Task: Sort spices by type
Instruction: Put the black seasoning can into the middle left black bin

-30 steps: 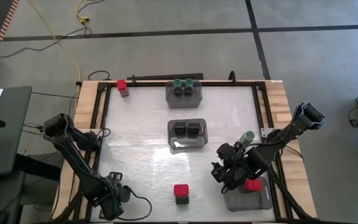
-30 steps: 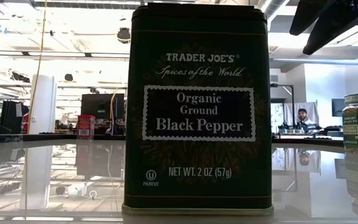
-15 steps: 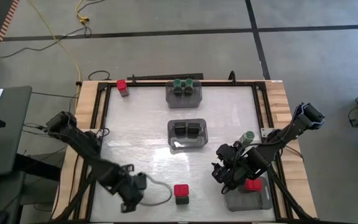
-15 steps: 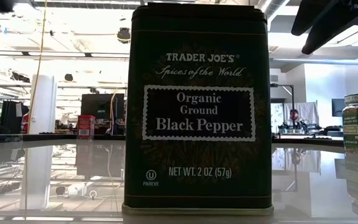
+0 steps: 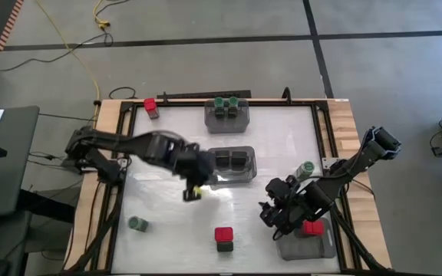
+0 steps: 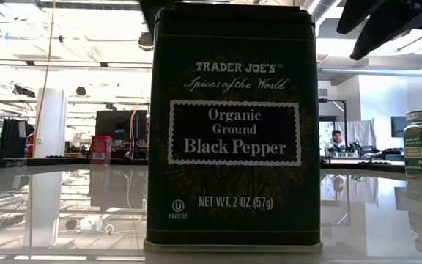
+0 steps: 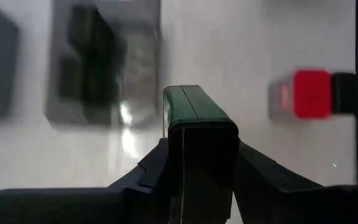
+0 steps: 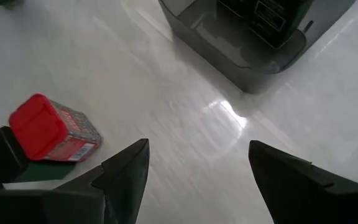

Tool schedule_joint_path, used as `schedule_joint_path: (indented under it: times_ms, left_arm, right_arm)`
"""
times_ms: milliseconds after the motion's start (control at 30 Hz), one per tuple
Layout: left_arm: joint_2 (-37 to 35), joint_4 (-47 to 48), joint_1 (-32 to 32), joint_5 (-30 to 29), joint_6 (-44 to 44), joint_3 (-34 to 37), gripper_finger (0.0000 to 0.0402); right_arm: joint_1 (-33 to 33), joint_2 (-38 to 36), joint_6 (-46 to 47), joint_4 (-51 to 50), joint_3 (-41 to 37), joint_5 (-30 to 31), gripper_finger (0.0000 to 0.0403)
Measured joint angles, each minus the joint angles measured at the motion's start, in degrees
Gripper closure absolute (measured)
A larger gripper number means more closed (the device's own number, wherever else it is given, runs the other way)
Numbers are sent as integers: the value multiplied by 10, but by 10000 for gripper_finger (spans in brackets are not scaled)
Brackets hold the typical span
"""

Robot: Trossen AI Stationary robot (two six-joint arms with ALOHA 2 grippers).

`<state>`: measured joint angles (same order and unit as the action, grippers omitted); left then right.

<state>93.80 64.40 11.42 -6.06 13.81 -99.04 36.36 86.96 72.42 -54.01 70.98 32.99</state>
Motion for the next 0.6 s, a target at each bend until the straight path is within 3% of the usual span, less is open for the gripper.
schedule_joint_path:
  times_ms: [267, 467, 600]
  left_arm:
    - [62, -52, -96, 61, -150, -32, 281]
    - [151, 11, -113, 64, -180, -101, 281]
    - [194, 23, -124, 63, -192, -112, 281]
  right_arm:
    - [-13, 0, 31, 8, 0, 0, 100]
    - [-33, 0, 41, 11, 0, -1, 100]
    - [-40, 0, 42, 15, 0, -1, 100]
